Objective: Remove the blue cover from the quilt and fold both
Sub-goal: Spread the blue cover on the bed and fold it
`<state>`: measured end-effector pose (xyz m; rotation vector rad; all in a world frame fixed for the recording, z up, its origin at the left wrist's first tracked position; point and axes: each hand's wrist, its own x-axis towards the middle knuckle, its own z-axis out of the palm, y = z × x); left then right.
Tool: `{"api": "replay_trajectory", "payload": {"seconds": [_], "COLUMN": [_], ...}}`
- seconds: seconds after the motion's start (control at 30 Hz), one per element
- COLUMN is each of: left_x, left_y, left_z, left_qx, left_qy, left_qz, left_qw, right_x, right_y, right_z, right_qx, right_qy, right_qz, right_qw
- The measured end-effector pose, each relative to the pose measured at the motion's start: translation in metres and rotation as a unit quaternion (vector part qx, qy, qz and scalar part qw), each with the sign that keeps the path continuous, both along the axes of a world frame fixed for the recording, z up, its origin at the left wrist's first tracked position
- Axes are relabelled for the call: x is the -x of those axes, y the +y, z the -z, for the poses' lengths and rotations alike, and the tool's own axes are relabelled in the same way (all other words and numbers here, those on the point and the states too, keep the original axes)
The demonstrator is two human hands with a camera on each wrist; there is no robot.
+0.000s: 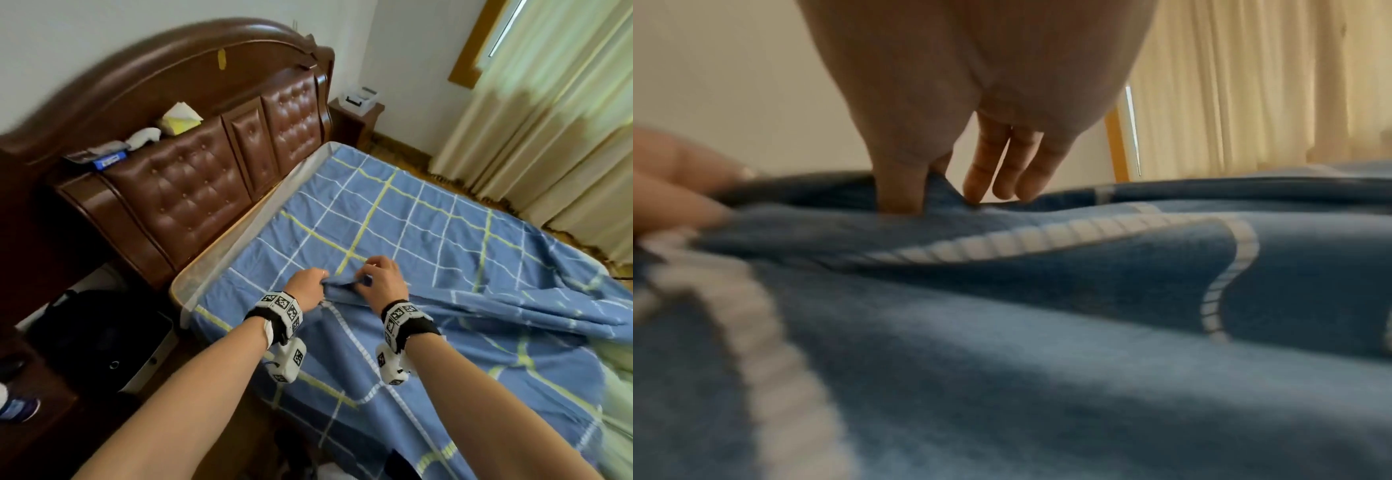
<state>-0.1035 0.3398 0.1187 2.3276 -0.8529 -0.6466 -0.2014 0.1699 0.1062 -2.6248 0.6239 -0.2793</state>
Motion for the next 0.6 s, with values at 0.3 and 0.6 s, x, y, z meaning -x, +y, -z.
{"api": "replay_trajectory", "payload": {"seconds": [0.3,0.6], "left_x": [-0.083,-0.115], "left_y": [0.064,0.113], "left_z": [0.032,0.115], "left_qx": [-0.104,-0.211], "left_qy": [-0.008,0.089], "left_qz": [-0.058,-0.052], "left_qw": [0.993,0.972], "right_x": [-0.049,-0.124], "right_y": [-0.018,0.017], "right_z": [0.058,0.091], "right_qx": [-0.111,-0.078], "right_qy": [0.281,0.183], "right_qz": [0.041,0.092], "right_qw": [0.952,0.976]}}
